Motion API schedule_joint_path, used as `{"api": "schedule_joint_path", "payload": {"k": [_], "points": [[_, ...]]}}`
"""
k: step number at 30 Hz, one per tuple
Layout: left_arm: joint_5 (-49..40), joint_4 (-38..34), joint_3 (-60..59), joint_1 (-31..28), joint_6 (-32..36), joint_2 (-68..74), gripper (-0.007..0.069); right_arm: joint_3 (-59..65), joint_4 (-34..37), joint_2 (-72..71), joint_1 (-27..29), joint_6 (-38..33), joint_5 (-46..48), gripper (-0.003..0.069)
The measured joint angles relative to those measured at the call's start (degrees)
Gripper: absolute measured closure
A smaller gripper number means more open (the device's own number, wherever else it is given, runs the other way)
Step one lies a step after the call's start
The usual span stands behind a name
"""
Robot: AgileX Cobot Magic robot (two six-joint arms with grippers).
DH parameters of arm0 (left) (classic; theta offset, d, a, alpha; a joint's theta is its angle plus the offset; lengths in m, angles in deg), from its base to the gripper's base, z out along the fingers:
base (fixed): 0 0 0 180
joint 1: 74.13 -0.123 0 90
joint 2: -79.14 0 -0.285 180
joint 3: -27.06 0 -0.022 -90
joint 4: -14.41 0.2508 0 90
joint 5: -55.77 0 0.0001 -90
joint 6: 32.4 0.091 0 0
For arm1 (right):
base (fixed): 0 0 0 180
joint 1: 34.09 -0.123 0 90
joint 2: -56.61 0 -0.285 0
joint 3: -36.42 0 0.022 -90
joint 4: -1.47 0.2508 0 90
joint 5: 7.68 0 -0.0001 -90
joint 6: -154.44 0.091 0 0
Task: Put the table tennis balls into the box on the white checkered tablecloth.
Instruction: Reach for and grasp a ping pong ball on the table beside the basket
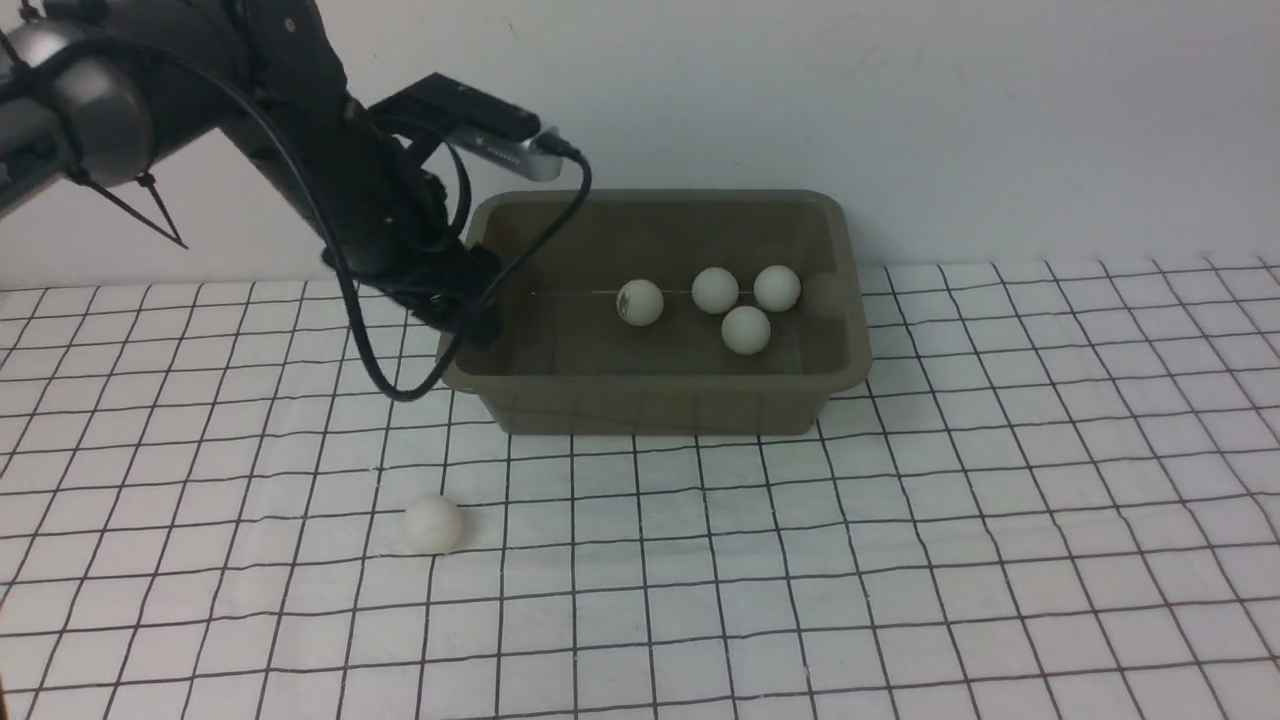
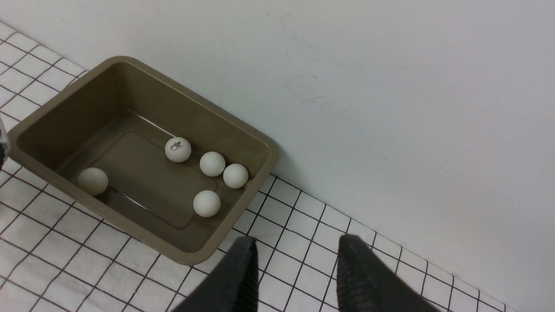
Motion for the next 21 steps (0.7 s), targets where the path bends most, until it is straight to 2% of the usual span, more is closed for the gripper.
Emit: {"api": "schedule_joint_path", "payload": {"k": [6,21], "points": [[3.2,0.2,-0.9,0.0,0.0,0.5,0.0082,0.0,0.1,-0.5,0.0,0.0,0.0,0.0414],[4.6,0.1,-0.9,0.0,0.1,4.8,0.0082,0.0,0.1,-0.5,0.0,0.0,0.0,0.0414]]}}
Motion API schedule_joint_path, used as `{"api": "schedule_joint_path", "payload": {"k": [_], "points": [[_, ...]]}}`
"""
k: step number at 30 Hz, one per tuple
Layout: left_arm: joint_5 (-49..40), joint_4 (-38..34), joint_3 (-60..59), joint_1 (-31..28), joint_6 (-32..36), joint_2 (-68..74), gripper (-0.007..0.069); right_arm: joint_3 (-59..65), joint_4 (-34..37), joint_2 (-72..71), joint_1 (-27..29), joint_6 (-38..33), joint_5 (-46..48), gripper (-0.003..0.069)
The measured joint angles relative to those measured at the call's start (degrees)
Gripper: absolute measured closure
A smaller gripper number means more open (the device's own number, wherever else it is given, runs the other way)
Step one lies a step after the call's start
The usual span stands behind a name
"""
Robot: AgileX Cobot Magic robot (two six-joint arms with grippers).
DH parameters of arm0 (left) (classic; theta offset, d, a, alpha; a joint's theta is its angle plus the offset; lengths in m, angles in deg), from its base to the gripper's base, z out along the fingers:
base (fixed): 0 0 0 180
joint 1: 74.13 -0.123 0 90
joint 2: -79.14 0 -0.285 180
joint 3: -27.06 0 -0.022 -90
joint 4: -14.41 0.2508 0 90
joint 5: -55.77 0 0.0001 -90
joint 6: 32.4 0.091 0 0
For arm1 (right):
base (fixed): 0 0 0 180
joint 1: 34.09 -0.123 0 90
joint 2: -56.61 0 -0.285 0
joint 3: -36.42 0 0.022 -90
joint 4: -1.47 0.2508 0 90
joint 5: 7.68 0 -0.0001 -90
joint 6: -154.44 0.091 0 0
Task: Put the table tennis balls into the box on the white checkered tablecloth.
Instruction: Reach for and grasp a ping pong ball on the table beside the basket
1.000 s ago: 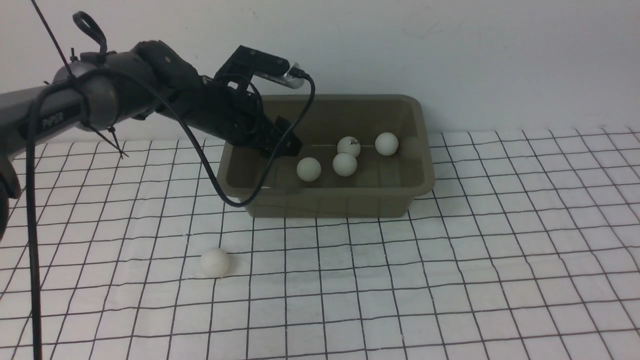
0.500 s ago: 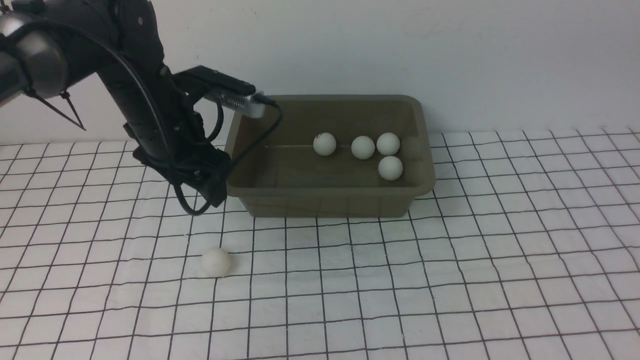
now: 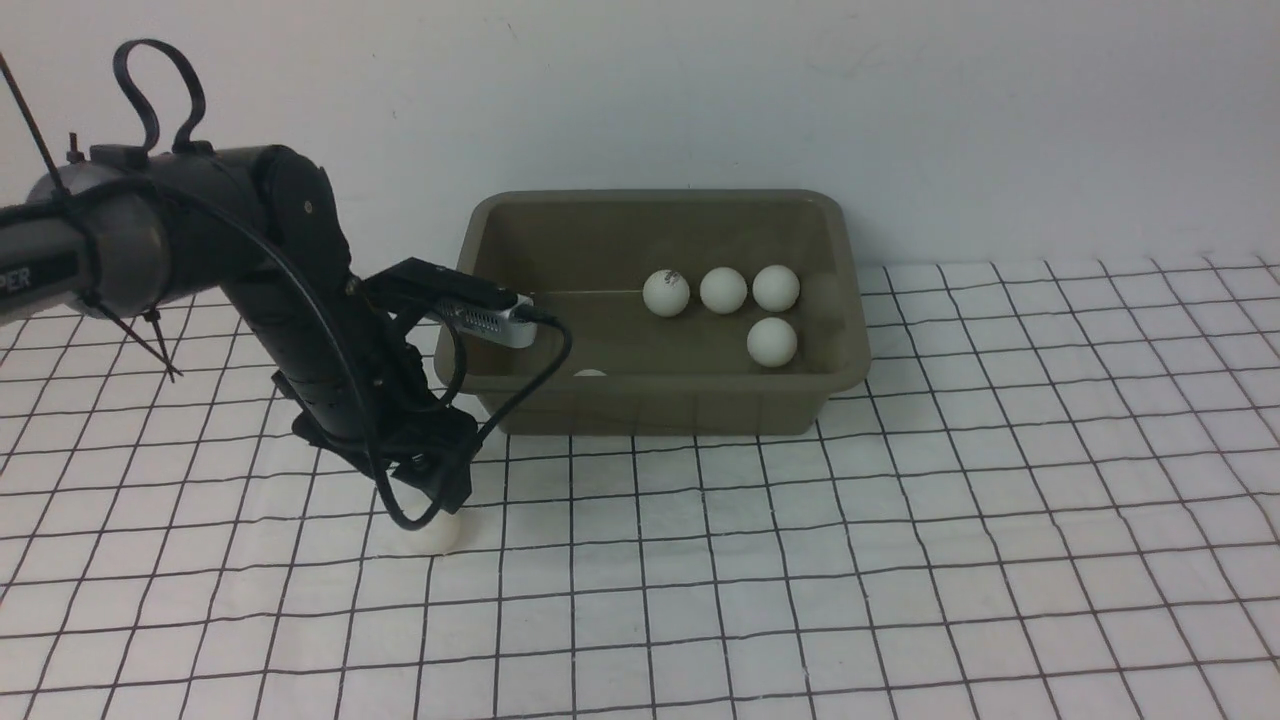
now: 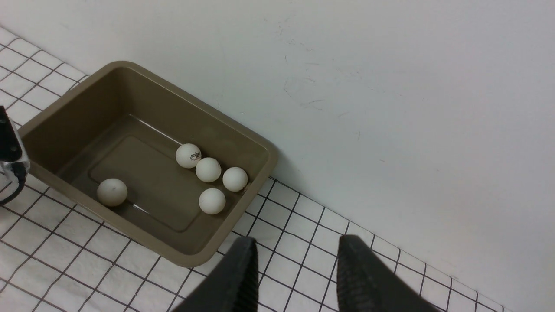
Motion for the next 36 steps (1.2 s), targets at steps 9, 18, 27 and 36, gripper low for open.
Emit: {"api": "schedule_joint_path", "payload": {"k": [9,18,27,36], "points": [[0.0,-1.7,0.0,0.0,0.0,1.9,0.0165,0.0,-0.1,0.0,0.0,0.0,0.0,0.0414],[-0.9,-2.2,0.0,0.0,0.1,0.5,0.0272,0.0,-0.6,0.0,0.0,-0.1,0.0,0.0414],[-10.4,0.7,3.4,0.0,-1.7,-8.5,0.0272,0.0,-2.0,0.0,0.0,-0.1,0.0,0.0414],[-6.8,1.4,12.9,0.3,-2.2,-14.3,0.0272,0.0,-2.4,0.0,0.0,-0.1,0.0,0.0414]]}}
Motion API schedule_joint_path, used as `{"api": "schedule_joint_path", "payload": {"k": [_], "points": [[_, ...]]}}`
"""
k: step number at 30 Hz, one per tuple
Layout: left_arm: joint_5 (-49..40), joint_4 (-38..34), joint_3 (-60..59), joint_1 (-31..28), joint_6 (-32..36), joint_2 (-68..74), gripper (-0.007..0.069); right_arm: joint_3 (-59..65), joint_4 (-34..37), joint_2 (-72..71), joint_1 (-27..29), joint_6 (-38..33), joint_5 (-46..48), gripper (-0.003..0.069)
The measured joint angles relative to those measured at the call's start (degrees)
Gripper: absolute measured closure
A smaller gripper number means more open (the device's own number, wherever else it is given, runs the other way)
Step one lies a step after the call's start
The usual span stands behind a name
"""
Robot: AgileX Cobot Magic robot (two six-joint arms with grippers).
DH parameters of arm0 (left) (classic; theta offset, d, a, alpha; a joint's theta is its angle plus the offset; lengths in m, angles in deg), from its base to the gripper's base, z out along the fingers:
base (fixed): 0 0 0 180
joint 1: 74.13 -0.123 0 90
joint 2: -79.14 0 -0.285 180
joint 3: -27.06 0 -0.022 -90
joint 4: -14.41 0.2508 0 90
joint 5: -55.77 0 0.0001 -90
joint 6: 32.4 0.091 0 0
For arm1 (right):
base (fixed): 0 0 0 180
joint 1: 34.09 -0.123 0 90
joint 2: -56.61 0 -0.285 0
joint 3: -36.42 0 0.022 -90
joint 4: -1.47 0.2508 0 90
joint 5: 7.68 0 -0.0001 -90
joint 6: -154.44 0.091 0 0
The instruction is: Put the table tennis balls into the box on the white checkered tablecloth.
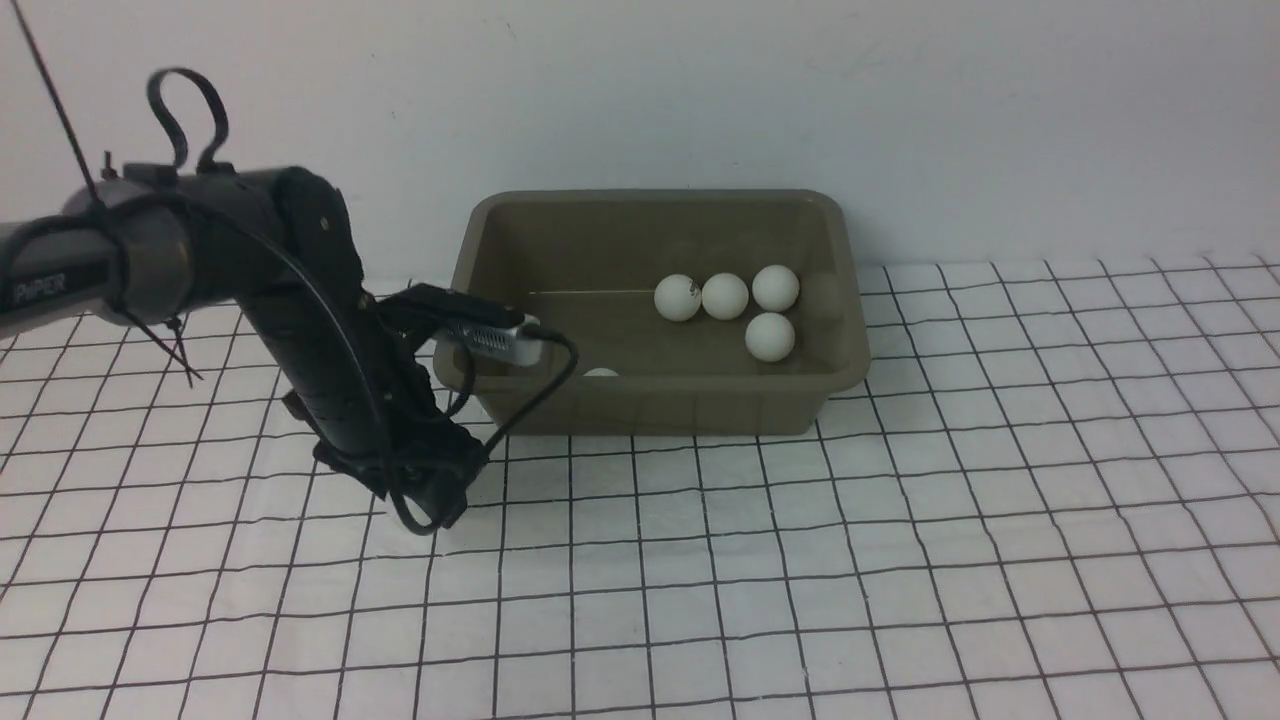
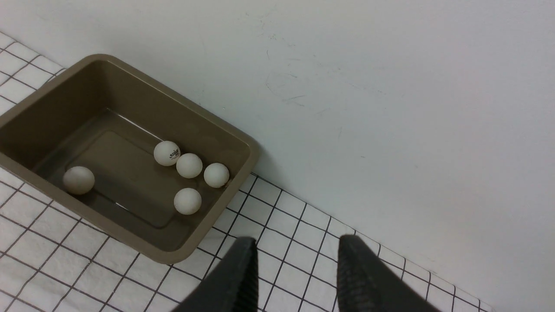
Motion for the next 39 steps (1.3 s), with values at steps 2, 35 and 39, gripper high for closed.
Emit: {"api": "schedule_joint_path", "payload": {"k": [2,35,39], "points": [[3.2,-0.7,2.4,0.4,0.2,1.4,0.0272,0.0,0.0,0.0,0.0,0.0,0.0,0.0414],[10.9,-4.3,19.0,6.1,10.2,25.3,0.0127,0.0,0.5,0.0,0.0,0.0,0.0,0.0414],[4.3,-1.7,23.0,6.1,8.6,22.8,0.0248,0.0,0.0,-0.6,0.0,0.0,0.0,0.0414]]}}
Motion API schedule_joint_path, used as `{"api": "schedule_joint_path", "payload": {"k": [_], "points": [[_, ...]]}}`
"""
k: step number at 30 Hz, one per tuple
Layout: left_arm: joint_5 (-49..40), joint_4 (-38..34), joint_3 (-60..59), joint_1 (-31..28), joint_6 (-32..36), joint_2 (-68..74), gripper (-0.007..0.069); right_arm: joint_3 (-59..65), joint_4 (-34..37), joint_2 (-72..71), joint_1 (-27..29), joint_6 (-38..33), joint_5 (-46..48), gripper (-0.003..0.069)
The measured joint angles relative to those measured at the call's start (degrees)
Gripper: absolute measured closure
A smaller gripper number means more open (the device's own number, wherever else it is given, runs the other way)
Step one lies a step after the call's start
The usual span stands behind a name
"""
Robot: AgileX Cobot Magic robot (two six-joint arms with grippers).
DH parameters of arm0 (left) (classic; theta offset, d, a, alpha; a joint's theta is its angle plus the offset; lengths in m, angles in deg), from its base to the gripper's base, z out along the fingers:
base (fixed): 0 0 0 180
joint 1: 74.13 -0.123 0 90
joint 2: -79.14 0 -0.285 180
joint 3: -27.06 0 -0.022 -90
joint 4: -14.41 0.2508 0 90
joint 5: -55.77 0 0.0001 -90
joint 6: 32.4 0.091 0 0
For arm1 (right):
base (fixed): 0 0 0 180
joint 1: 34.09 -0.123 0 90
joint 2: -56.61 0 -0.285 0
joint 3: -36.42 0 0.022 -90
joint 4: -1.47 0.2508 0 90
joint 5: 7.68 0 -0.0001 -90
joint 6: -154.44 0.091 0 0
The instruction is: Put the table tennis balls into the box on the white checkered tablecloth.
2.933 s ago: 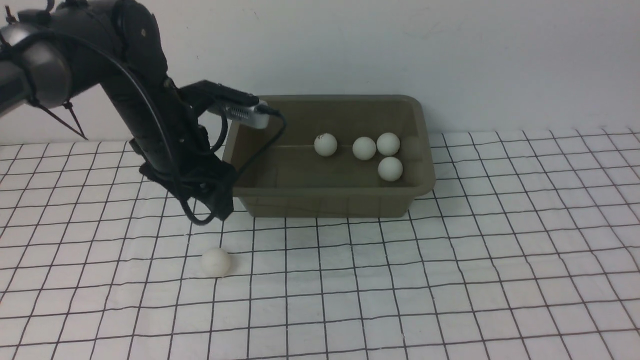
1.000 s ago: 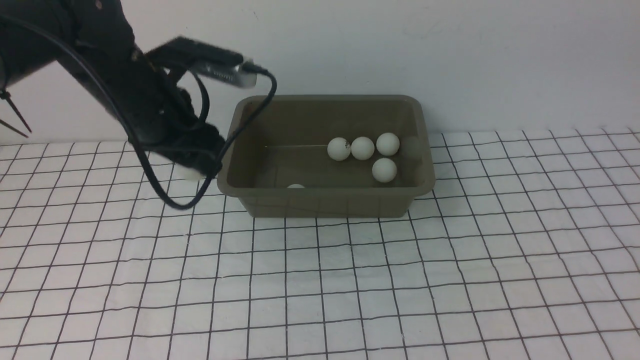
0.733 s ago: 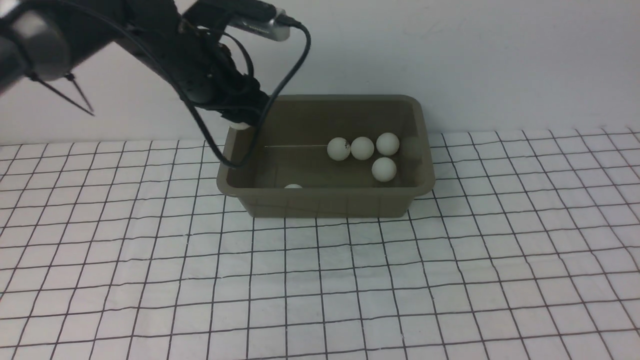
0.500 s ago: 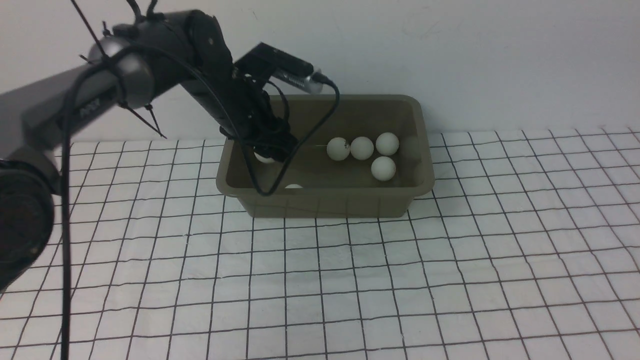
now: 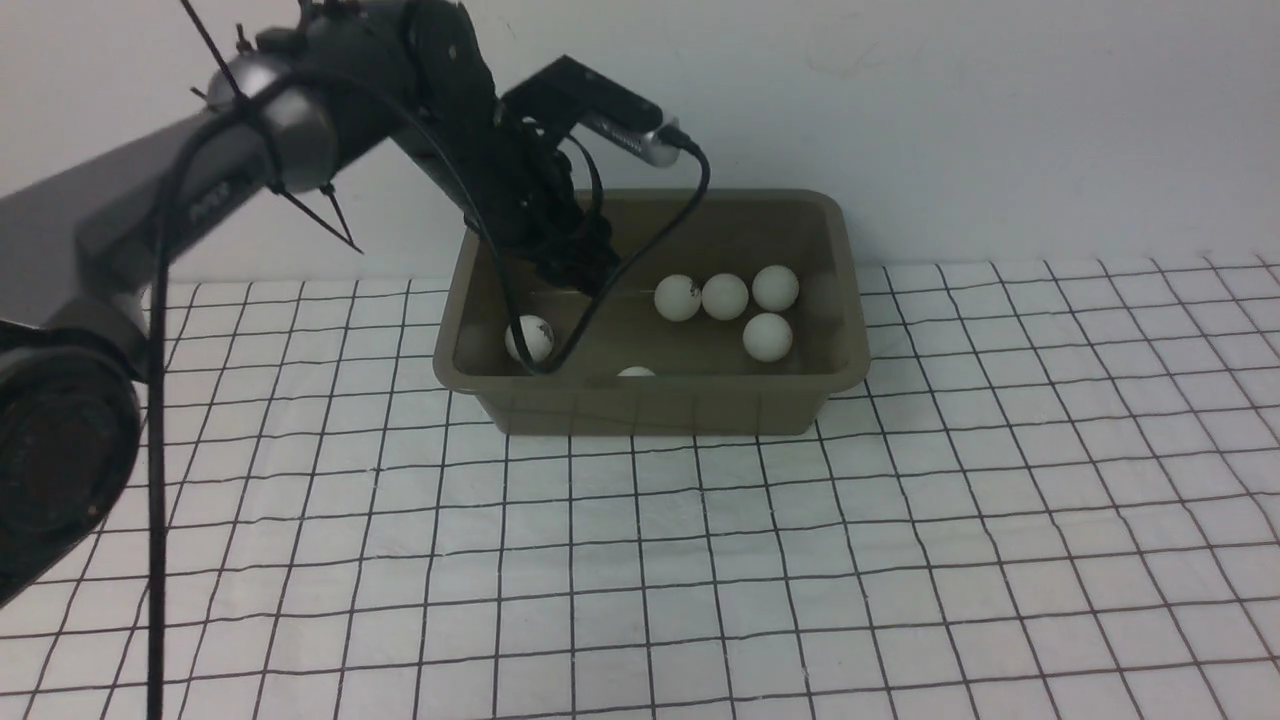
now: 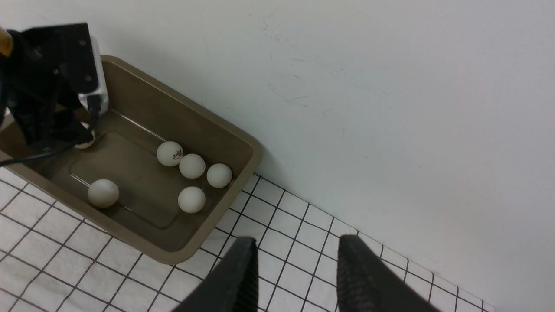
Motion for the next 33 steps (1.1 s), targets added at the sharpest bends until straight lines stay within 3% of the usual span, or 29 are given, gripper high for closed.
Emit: {"api": "schedule_joint_path", "payload": {"k": [1,4,8,11,17,23,33], "points": [[-0.8,0.3,0.4,0.0,-0.1,-0.5,0.0274,0.1,-0.2,-0.3,0.0,0.0,0.0,0.0414],[-4.5,2.6,1.5,0.0,-0.4,-5.1,0.0479,0.9,-0.8,-1.6,0.0,0.0,-0.1,0.0415],[-7.5,3.4,1.8,-0.1,-0.3,-13.5,0.0615,6.2,-2.9,-6.1,0.0,0.0,-0.2,0.0439],[-7.7,2.9,0.3,-0.2,-0.3,-18.7,0.0629,11.6,-4.3,-10.2,0.0,0.0,-0.6,0.0478],[-7.1,2.1,-9.6,-0.4,0.4,-32.3,0.0629,33.7,-9.7,-27.3,0.0,3.8,-7.8,0.0657],[-1.8,2.0,-27.4,-0.4,0.6,-47.1,0.0629,51.6,-14.8,-40.6,0.0,12.0,-10.7,0.0673],[11.1,0.5,-59.8,-0.5,0.4,-69.0,0.0629,63.7,-16.4,-50.8,0.0,15.7,-12.2,0.0675]]}}
